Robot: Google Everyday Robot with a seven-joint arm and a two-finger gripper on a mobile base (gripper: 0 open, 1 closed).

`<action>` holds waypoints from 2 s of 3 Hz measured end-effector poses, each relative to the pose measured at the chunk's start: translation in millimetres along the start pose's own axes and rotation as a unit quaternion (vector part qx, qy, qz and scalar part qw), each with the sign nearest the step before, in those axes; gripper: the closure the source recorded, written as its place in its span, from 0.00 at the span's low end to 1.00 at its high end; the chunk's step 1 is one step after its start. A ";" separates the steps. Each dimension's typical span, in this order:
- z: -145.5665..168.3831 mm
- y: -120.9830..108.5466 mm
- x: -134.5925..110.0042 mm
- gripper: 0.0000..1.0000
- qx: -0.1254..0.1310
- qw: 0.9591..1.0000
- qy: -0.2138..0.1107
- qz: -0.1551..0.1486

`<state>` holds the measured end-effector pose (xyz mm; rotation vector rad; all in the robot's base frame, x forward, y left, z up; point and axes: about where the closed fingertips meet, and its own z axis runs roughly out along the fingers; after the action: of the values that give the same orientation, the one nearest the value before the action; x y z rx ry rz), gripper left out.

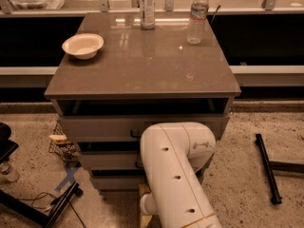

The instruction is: Open bottom drawer

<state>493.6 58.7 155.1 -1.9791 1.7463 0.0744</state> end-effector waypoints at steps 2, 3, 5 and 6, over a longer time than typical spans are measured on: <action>18.3 3.5 20.5 0.00 0.000 1.000 0.024 0.003; 34.5 6.9 54.8 0.00 0.005 0.998 0.068 0.003; 38.7 7.2 79.0 0.25 0.017 0.994 0.108 0.002; 39.1 7.6 78.9 0.49 0.017 0.994 0.108 0.002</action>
Offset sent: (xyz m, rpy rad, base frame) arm 0.0163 -0.0357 -0.0685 -0.1270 -0.0031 -0.0593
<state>511.3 1.3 90.2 -2.0214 1.8716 -0.1716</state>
